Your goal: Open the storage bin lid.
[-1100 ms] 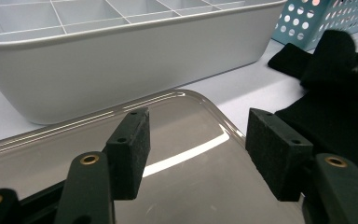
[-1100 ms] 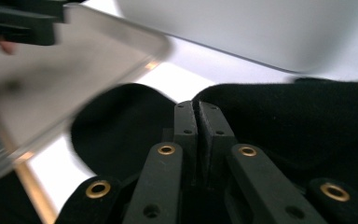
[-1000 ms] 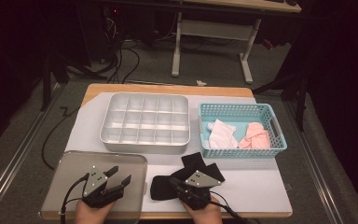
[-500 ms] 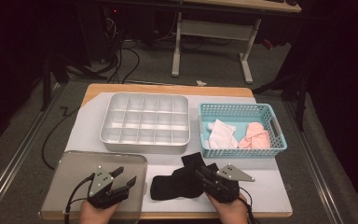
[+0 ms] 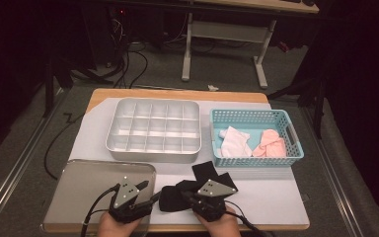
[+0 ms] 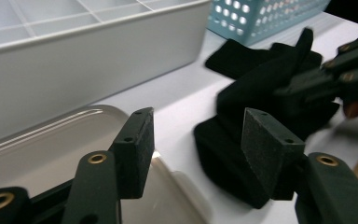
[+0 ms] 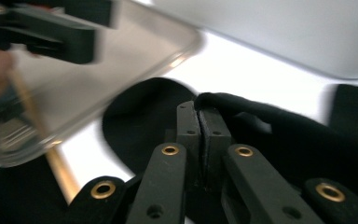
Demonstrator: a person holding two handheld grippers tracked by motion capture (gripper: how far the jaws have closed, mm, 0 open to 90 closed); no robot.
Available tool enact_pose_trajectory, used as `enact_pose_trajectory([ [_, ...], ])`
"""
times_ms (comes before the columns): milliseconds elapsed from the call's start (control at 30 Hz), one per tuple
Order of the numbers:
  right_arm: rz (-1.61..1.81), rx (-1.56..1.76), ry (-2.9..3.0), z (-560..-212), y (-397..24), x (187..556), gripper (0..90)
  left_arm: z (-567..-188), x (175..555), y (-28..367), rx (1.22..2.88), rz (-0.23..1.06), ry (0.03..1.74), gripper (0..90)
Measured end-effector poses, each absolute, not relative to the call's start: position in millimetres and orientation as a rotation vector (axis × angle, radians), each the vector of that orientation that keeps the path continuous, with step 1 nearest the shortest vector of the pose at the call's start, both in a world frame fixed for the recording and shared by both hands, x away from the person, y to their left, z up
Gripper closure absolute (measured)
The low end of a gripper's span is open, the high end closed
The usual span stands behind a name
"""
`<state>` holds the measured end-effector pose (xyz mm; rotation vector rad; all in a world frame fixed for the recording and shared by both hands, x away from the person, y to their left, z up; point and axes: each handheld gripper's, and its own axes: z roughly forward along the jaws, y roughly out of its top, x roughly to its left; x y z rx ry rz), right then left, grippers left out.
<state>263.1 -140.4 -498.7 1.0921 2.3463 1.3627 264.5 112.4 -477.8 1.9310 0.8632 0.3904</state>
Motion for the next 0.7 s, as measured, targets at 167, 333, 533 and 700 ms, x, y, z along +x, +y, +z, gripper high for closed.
enact_pose_trajectory([
  [167,1.349,1.105,2.347,-503,-148,253,75.7,-480,261,100,1.957,0.378,0.835,46.5],
  [333,1.354,1.147,2.241,-488,-180,240,73.9,-480,261,91,1.960,0.390,0.837,47.6],
  [533,1.313,1.202,2.116,-477,-214,251,77.0,-483,261,83,1.966,0.381,0.841,49.1],
  [700,1.242,1.314,2.022,-481,-236,282,88.3,-485,261,80,1.983,0.383,0.839,61.6],
])
